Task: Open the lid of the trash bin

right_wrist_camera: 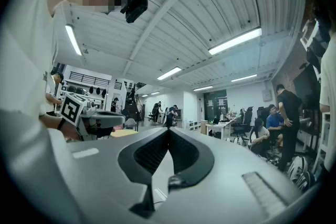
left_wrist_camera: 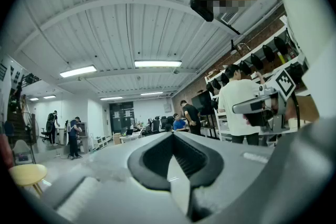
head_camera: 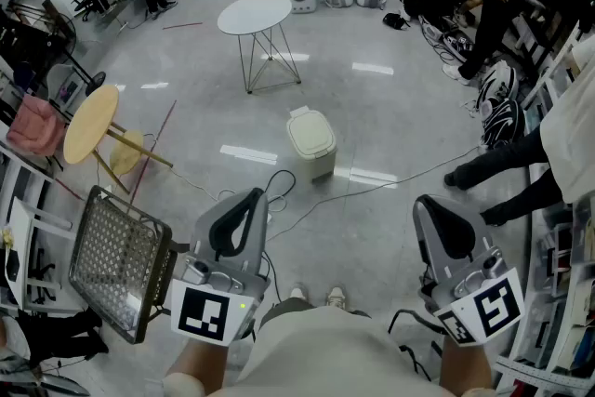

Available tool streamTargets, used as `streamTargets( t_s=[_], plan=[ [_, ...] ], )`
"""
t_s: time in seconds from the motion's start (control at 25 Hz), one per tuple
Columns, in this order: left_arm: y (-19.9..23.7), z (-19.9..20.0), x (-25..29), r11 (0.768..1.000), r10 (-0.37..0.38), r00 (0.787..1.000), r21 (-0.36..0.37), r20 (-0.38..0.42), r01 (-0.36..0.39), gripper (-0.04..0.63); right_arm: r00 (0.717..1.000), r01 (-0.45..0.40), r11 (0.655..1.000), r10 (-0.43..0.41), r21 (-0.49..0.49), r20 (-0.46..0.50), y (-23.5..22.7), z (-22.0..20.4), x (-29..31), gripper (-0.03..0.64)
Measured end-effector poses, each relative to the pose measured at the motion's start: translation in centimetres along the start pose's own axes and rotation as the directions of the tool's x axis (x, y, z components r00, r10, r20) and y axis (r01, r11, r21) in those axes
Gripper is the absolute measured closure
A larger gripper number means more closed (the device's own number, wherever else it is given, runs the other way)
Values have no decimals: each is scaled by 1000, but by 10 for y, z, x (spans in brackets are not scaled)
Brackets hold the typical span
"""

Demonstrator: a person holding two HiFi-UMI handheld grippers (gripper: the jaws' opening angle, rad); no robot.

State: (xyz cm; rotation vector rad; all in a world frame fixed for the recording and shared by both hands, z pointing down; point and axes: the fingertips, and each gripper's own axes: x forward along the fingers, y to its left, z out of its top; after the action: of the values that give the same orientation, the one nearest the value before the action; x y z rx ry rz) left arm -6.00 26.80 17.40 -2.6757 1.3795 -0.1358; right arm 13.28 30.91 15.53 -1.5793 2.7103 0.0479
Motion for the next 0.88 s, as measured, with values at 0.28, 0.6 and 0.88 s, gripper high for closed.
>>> streamTargets(
  t_s=[0.28, 0.6, 0.88],
  plan=[
    [-7, -2, 1, 999, 8, 1000, 42, -25, -7, 594, 999, 10, 999, -12, 43, 43, -10, 5, -8, 614],
    [-23, -2, 2, 999, 7, 999, 46, -37, -6, 594, 1000, -6, 998, 6, 57, 5, -16, -9, -17, 614],
    [-27, -7, 3, 999, 6, 999, 44, -48, -4, 594, 1000, -7, 997, 8, 75, -20, -19, -20, -16, 614]
  ],
)
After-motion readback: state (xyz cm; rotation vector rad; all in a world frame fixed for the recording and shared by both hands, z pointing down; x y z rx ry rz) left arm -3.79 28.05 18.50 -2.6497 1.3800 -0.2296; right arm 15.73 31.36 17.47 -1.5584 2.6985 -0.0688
